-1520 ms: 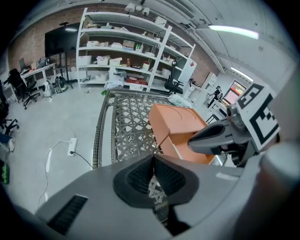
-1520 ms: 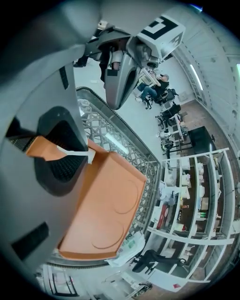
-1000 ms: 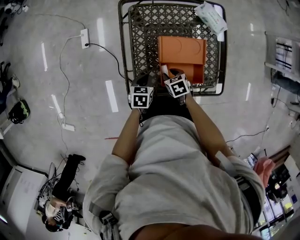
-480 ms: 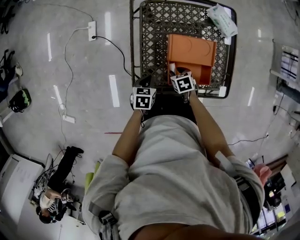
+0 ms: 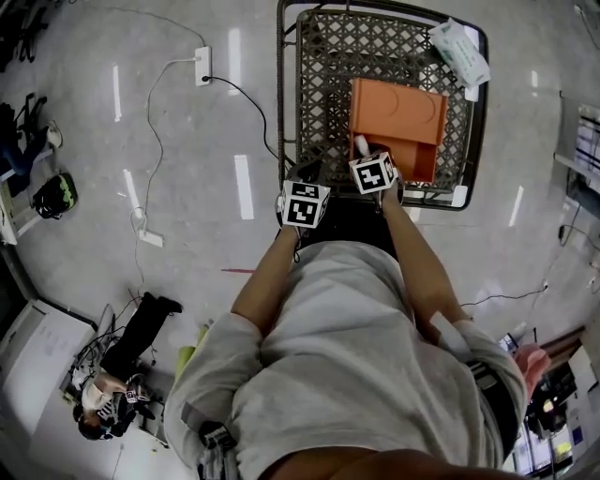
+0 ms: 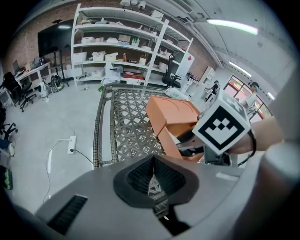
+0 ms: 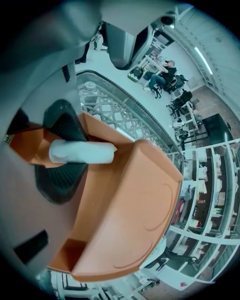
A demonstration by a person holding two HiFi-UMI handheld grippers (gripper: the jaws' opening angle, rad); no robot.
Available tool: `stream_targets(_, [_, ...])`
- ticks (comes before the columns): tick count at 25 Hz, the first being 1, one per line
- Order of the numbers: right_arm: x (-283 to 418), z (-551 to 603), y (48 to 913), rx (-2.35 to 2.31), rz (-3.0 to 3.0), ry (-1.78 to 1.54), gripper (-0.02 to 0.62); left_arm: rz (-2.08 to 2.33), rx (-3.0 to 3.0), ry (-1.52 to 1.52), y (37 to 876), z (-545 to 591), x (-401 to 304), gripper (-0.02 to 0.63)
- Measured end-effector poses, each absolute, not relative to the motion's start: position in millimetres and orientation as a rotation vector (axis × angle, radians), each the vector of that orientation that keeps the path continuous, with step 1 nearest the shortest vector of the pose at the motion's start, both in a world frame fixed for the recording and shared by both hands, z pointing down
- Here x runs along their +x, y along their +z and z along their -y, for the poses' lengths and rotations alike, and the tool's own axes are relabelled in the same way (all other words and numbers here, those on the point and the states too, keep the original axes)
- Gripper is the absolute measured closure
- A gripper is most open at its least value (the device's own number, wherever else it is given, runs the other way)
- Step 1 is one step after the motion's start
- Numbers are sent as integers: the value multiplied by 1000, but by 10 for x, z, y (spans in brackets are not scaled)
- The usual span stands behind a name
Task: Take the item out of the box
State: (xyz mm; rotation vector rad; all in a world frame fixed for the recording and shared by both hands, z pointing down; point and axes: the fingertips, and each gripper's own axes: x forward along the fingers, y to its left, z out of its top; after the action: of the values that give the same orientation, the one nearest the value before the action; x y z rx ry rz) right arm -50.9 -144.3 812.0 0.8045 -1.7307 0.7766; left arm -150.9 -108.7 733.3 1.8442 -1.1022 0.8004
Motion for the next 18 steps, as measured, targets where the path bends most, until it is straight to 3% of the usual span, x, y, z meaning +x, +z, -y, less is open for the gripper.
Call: stream_targets(18, [-446, 1515, 7727, 963, 1755, 764, 460, 1087, 1925, 719, 7081, 1351, -1551, 595])
